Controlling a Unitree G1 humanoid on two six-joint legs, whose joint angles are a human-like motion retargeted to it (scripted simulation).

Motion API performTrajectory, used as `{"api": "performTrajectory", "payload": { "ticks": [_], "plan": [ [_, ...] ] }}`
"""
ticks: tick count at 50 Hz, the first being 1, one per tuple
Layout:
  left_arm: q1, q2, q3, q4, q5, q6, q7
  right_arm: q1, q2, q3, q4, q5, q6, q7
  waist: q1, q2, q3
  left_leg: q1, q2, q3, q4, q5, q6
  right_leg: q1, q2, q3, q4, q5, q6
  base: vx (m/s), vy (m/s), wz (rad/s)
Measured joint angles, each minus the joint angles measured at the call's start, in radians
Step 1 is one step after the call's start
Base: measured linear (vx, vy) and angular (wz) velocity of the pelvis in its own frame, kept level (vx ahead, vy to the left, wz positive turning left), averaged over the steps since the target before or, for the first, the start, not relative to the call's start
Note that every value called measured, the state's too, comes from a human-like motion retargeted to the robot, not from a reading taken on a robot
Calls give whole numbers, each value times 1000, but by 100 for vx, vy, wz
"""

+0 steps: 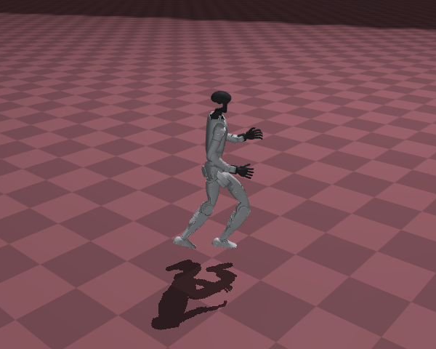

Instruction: Run

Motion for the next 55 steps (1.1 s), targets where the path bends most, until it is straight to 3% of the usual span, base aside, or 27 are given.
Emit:
{"api": "performTrajectory", "payload": {
  "ticks": [2,5,8,11,13,15,18,20,23,26,28,30,33,35,39,41,43,46,51,53,55],
  "plan": [
    [40,6,-32,-38,-24,-32,-33,67,11,-31,-22,26,-6,9,8,48,-22,-12,72,-10,113,168,-61,17,110,-8,-255,71,40,-1,-8,-16],
    [109,17,-51,-66,-69,-36,-72,101,24,-53,-61,33,-11,-12,42,89,-28,-61,175,7,379,255,-59,62,204,-11,-395,69,19,-2,-6,-22],
    [201,27,-23,-34,-109,2,-71,32,18,-59,-96,8,-4,-61,97,98,11,-152,286,21,698,141,20,130,237,-7,-284,-133,-101,-2,-8,-16],
    [309,20,39,55,-116,60,-60,-127,6,-57,-93,-59,25,-119,175,81,72,-305,352,26,933,-89,140,224,232,14,-185,-352,-188,-2,-7,-6],
    [395,10,97,96,-127,85,-89,-236,3,-42,-102,-89,33,-137,227,47,81,-434,317,41,947,-190,195,309,204,39,-199,-399,-180,0,1,9],
    [502,20,142,91,-142,86,-140,-281,5,-27,-157,-77,24,-120,283,7,59,-535,248,77,831,-227,209,411,171,70,-268,-336,-122,2,3,4],
    [646,48,188,53,-153,57,-218,-262,11,-3,-251,-23,-9,-69,360,-61,-6,-591,119,140,452,-196,157,551,98,98,-376,-83,28,5,8,5],
    [712,53,212,41,-147,42,-249,-235,16,12,-290,-4,-28,-35,383,-112,-50,-584,15,168,141,-104,102,600,28,99,-381,116,128,2,7,27],
    [741,40,217,39,-152,37,-234,-203,27,18,-298,-11,-43,2,368,-171,-93,-527,-131,161,-215,18,66,604,-71,91,-240,270,186,-2,7,49],
    [683,42,187,51,-116,32,-175,-169,54,40,-256,-45,-36,8,332,-212,-93,-524,-204,129,-89,-50,139,595,-157,92,-2,274,157,-1,4,33],
    [579,49,163,77,-66,30,-101,-149,78,50,-189,-77,-12,-5,300,-233,-69,-525,-239,105,106,-194,230,552,-220,94,203,218,111,0,2,9],
    [416,58,142,119,-3,38,-9,-134,103,54,-97,-108,18,-29,255,-240,-36,-510,-244,75,268,-354,286,458,-268,95,399,118,41,0,0,0],
    [104,50,104,176,44,62,101,-119,105,29,16,-108,32,-45,179,-178,-12,-407,-210,14,292,-454,286,232,-245,105,526,-21,-39,-2,2,-1],
    [-13,35,96,143,25,54,105,-73,73,-1,19,-75,20,-27,120,-115,-13,-278,-182,-21,184,-404,249,110,-206,86,472,-61,-53,0,4,-5],
    [-10,22,77,15,0,-21,48,55,37,-47,-25,-7,-12,-5,17,-2,-50,-65,-64,-41,-5,-27,42,13,-58,2,46,-19,-10,3,-7,-5],
    [31,25,42,-29,-8,-55,10,114,44,-76,-38,19,-22,-2,9,52,-67,-39,12,-38,50,165,-44,17,59,-13,-232,47,33,0,-9,-39],
    [80,32,10,-57,-29,-69,-24,148,58,-96,-54,31,-31,-19,22,103,-76,-58,96,-27,195,275,-80,43,166,-17,-447,116,53,-3,-7,-50],
    [169,41,-5,-54,-64,-53,-42,136,65,-107,-84,21,-46,-73,52,121,-60,-100,199,20,477,246,-26,83,224,-7,-435,50,1,-2,-6,-30],
    [335,24,68,55,-86,30,-5,-61,50,-116,-94,-79,-17,-206,147,96,42,-292,344,47,913,-90,162,209,228,23,-180,-344,-183,-2,-7,-9],
    [409,1,113,80,-92,49,-20,-164,46,-106,-101,-118,-6,-241,196,63,59,-419,312,60,931,-188,214,297,202,47,-179,-408,-185,-2,-1,19],
    [503,-2,156,58,-111,46,-69,-207,48,-88,-149,-116,-15,-229,247,18,38,-522,236,94,808,-211,220,406,167,76,-252,-340,-126,2,6,16]
  ]
}}
